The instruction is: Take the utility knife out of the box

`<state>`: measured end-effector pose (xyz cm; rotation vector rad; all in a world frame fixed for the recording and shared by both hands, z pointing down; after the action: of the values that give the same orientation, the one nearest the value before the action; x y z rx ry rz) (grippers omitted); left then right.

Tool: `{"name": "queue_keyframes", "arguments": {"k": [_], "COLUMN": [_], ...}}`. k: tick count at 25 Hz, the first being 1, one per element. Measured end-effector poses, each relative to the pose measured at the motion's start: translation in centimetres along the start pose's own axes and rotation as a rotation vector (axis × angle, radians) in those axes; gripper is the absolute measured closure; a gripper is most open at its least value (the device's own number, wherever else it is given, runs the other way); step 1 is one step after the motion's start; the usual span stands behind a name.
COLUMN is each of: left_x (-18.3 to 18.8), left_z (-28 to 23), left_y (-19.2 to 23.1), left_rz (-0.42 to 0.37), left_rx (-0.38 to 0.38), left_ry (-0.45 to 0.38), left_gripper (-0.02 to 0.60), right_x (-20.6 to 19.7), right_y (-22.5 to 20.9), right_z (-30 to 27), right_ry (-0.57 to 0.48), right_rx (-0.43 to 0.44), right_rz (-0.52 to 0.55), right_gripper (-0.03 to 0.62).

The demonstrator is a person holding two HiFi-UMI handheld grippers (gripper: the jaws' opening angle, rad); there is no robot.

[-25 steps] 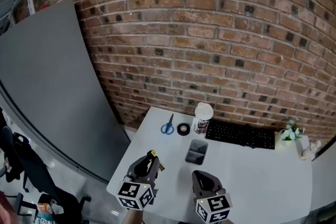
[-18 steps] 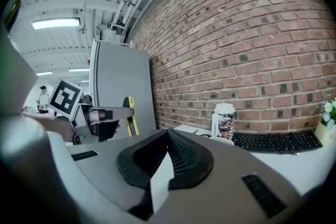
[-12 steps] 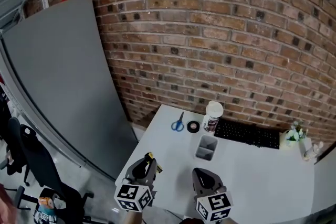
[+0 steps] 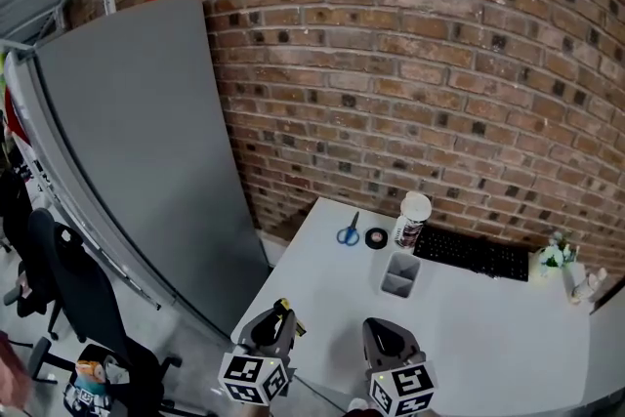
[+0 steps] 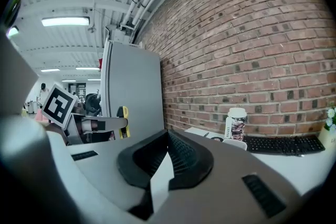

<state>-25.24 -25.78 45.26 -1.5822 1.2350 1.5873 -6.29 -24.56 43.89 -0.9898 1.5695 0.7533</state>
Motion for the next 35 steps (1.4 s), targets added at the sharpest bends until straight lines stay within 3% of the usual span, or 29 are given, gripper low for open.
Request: {"name": "queue_keyframes", "arguments": {"k": [35], "left_x": [-3.3], "left_z": [12.3], "left_y": [-0.4], "left_rz": [-0.004], "left_rx": [0.072], "left_ry": [0.034], "left_gripper": [0.502], "right_x": [-1.0], "right_y": [8.3], "right_z": [6.2], "right_ry": [-0.041], "right_rx": [0.042], "right_rz": [0.044], "right_gripper": [0.586]}}
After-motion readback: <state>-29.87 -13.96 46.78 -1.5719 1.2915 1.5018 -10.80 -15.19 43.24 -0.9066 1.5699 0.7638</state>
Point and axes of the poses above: the fingertips, and each gripper's own axes: z backward along the fingers, y to its left, x out of its top, the point moved 4 cm from there along z, backward along the fingers, and after that the axes turned 5 degrees about -x, right-handed, at the moved point
